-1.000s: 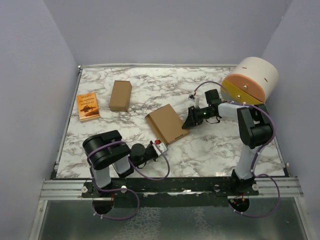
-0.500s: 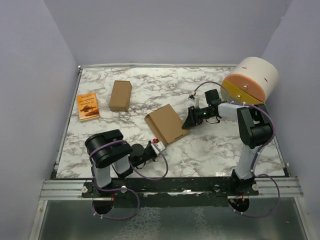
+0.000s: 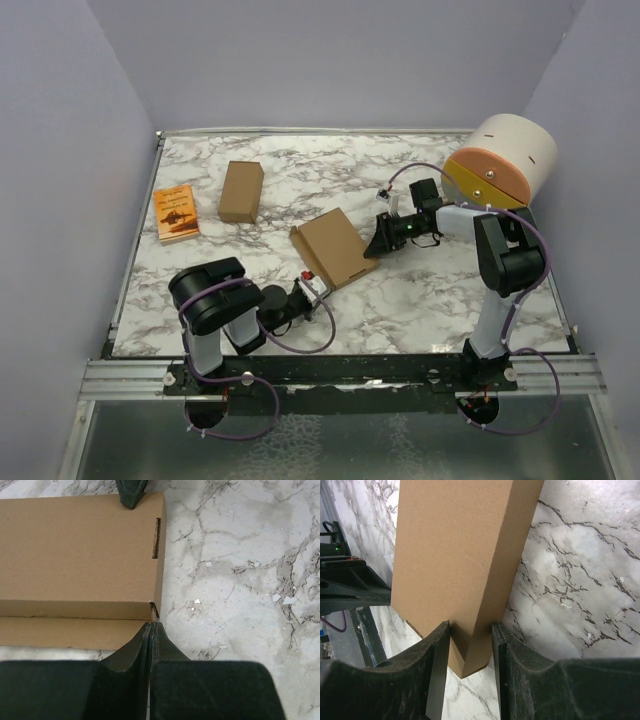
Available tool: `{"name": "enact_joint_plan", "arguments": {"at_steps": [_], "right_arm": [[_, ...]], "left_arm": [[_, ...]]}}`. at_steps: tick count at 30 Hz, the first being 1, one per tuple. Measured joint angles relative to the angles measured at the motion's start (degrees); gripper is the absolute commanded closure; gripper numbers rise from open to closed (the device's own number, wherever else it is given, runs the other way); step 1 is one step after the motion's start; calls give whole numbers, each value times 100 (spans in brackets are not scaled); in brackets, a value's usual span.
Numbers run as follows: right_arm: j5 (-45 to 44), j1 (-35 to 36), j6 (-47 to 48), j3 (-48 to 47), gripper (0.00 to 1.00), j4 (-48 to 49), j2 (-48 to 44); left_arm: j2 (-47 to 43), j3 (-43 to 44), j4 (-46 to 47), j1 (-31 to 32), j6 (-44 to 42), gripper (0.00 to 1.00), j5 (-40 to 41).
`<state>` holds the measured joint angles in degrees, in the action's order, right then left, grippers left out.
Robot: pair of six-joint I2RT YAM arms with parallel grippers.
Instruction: Fold the paper box
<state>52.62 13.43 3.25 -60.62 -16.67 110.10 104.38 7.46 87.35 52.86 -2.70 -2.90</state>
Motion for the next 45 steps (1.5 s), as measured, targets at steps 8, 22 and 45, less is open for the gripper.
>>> {"name": "enact_joint_plan", "arguments": {"at_steps": [8,22,45], "right_arm": [[2,-4,0,0,63,9,2],[22,-68,149,-48,56,24,2],[-210,-61,1755,-654,75,-955,-610]], "left_arm": [[-330,214,-584,-42,186,100,-7],[-1298,931,-2798,-85,494,71,-46],[-2452,3261,-6336,-2822,2225,41,-385]]}}
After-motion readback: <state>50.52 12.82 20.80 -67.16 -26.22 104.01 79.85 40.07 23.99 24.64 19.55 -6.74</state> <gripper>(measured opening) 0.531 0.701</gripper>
